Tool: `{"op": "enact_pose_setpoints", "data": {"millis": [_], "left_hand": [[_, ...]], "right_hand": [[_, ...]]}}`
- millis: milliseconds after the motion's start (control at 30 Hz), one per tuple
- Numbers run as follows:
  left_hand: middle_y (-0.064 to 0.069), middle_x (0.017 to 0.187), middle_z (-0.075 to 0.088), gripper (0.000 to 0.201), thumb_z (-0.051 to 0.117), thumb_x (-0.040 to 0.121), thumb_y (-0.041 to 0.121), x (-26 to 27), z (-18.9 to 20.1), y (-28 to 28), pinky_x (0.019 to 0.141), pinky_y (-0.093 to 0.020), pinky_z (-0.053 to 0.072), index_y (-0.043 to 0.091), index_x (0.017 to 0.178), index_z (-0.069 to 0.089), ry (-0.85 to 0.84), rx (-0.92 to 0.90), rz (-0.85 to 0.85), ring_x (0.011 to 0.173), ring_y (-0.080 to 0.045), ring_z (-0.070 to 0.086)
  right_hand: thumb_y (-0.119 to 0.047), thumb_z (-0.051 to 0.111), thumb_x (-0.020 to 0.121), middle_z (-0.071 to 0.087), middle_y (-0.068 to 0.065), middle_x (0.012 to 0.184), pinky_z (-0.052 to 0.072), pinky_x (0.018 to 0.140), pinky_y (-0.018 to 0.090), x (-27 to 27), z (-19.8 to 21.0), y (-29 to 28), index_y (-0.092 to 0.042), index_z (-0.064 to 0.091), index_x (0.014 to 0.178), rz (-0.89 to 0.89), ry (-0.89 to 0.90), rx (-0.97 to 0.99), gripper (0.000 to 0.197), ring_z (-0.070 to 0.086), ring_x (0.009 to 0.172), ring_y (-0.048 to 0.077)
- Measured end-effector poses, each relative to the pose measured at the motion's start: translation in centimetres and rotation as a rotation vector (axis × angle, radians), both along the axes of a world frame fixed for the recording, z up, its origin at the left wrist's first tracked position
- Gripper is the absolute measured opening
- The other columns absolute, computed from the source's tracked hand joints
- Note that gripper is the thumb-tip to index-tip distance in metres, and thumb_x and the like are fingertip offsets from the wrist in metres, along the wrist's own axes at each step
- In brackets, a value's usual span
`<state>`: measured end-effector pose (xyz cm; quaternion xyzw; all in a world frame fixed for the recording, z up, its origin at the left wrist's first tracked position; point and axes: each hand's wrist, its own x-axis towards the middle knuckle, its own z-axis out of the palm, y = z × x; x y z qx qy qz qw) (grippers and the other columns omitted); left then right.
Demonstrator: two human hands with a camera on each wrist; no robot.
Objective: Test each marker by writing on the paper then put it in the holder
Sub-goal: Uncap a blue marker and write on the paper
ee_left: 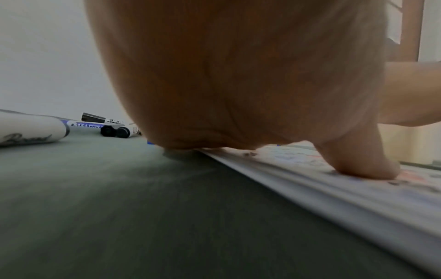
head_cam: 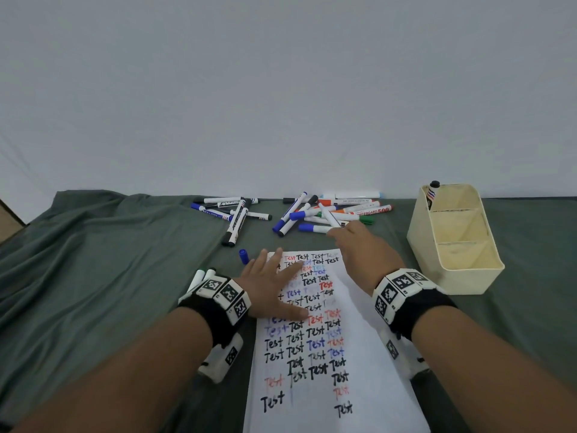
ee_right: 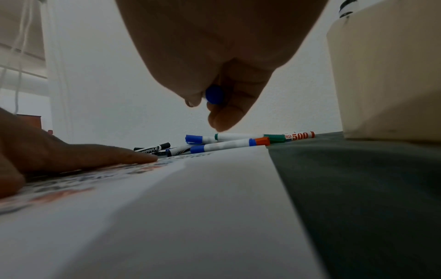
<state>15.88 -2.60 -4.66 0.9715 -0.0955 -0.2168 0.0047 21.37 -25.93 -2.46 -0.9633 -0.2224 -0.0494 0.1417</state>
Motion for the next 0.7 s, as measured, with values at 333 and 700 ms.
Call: {"op": "enact_pose_setpoints", "data": {"millis": [333,700], "left_hand": [[0.005,0.159,-0.036,0.122,0.046,0.055,0.101,0.4,-0.4,-0.1,0.117,-0.05,-0.017,0.055,0.147,-0.021,0.097,-0.051,0.048,0.144,-0.027,-0.037],[0.005,0.159,-0.038,0.122,0.048,0.056,0.1,0.3,-0.2,-0.3,0.117,-0.05,-0.022,0.056,0.146,-0.022,0.112,-0.056,0.062,0.142,-0.028,-0.041]], "right_hand": [[-0.011,0.065,0.096,0.06,-0.013,0.115,0.04,0.081,0.013,-0.1,1.6,-0.7,-0.035,0.061,0.134,0.104,-0.019,0.421,0.044,0.051,0.09,-0.003],[-0.006,0.074,0.092,0.072,0.009,0.084,0.058,0.061,0.023,0.8,-0.2,-0.6,-0.008,0.058,0.099,-0.421,0.566,1.892,0.017,0.07,0.064,0.014]]}}
